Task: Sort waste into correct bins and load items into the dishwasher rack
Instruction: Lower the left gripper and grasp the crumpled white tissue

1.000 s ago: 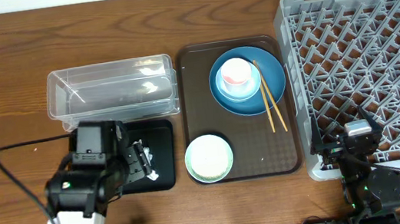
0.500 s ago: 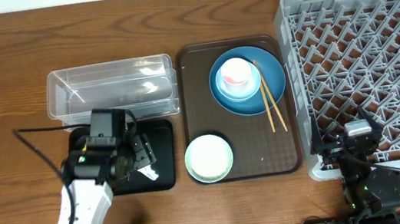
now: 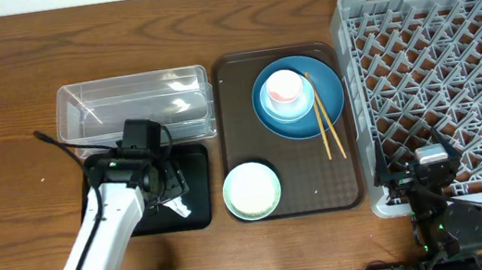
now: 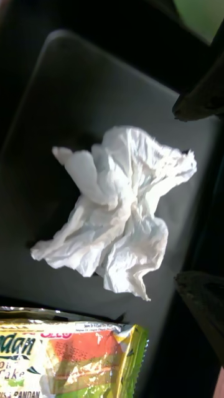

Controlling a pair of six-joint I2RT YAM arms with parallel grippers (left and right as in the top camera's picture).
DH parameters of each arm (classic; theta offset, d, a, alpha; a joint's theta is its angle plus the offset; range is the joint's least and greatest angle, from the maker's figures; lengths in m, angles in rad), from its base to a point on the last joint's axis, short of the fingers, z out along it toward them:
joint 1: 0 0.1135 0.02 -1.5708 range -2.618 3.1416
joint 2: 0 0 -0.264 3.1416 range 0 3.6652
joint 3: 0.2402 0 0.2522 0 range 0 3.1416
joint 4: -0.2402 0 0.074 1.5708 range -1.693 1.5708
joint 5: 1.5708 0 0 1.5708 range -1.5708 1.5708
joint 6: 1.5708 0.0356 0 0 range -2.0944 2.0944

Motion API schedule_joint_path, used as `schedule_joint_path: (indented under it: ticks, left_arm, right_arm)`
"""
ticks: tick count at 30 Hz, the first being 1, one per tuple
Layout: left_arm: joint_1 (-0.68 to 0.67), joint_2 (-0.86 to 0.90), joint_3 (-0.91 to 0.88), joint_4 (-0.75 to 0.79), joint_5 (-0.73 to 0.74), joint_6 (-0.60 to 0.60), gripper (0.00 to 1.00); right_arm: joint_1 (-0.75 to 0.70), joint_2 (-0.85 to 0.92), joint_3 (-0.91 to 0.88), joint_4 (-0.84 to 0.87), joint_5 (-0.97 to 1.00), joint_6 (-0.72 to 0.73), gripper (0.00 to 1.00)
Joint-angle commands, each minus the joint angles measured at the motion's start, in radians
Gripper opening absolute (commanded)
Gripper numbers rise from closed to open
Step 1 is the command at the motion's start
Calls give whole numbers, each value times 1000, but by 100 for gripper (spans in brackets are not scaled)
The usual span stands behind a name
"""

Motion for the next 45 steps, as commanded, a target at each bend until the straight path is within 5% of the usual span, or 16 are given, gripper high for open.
schedule_joint_path:
  ticks: [1,25,33,39,45]
  left_arm:
    - [-2,35,-5,-2,-34,-13,80]
    - [-2,198,-31,70,-34,-12,80]
    - [-2,198,-31,65,-34,-12,57]
    - [-2,159,-13,40,-34,0,21]
    - [-2,12,6,-2,-32,-1,21]
  right_arm:
    - [11,-1,-1,-5,6,-3,99]
    - [11,-1,-1,-5,6,-3,99]
    - [11,-1,-1,-5,6,-3,99]
    - [11,-1,-1,-5,6,-3,99]
    - [11,-1,-1,-5,6,-3,99]
